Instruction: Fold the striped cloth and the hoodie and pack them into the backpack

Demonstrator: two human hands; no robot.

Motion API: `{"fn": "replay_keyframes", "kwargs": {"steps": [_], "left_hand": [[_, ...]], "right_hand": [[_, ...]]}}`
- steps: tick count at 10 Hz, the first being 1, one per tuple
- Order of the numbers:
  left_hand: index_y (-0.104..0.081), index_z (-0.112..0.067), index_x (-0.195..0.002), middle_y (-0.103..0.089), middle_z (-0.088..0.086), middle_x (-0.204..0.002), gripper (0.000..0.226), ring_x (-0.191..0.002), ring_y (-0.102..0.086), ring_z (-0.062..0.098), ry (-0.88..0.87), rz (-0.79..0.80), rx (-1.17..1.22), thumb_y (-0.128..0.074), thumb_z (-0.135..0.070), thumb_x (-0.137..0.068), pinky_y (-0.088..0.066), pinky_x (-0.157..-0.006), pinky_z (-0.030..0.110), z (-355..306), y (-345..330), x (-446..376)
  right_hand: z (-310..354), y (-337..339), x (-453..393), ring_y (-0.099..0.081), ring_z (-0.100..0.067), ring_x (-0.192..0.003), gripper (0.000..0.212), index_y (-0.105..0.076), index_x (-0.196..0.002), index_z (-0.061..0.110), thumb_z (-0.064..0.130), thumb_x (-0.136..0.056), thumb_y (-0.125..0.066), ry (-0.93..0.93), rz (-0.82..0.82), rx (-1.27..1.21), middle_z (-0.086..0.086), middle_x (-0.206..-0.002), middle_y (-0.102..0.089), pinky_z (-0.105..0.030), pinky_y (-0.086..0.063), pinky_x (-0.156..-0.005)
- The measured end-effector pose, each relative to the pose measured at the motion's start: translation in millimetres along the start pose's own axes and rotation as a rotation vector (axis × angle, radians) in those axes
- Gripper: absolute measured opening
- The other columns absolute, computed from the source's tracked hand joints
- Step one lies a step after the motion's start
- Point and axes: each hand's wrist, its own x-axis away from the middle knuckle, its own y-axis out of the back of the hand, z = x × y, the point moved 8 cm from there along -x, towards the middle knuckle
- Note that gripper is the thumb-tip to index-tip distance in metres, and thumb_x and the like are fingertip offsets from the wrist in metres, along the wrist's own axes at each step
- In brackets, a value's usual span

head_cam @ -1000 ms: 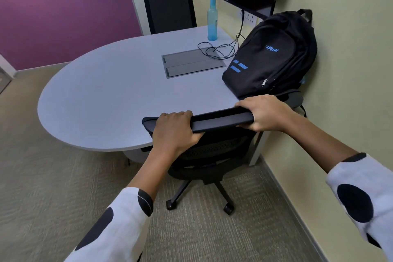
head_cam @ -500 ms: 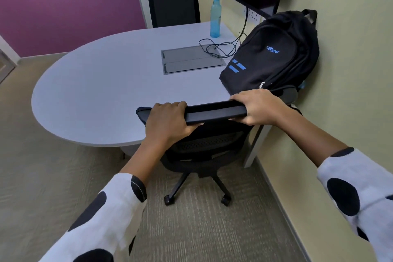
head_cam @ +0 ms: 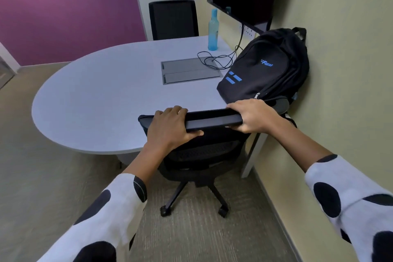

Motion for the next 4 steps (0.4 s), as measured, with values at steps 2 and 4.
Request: {"fn": "replay_keyframes", "kwargs": {"steps": [2, 4], "left_hand": [[-0.019, -0.023, -0.149, -0.008, -0.001, -0.159, 0.112, -0.146, 0.006, 0.016, 0.01, 0.059, 0.236, -0.026, -0.093, -0.062, -0.015, -0.116, 0.05, 0.6, 7.9, 6.2], [-0.009, -0.017, -0.151, 0.009, -0.001, -0.159, 0.091, -0.141, 0.024, 0.01, 0.119, -0.035, 0.457, -0.022, -0.075, -0.083, 0.009, -0.117, 0.046, 15.4, 21.7, 5.2]], "right_hand": [[5.5, 5.5, 7.6, -0.032, -0.014, -0.139, 0.112, -0.037, -0.142, 0.031, 0.1, -0.055, -0.025, 0.006, -0.02, -0.04, 0.007, -0.141, -0.049, -0.047, -0.017, -0.115], [-9.7, 25.9, 34.2, -0.01, -0.004, -0.145, 0.095, -0.038, -0.14, 0.037, 0.094, -0.064, -0.029, -0.137, -0.282, -0.313, 0.013, -0.146, -0.042, -0.053, 0.004, -0.117]]}}
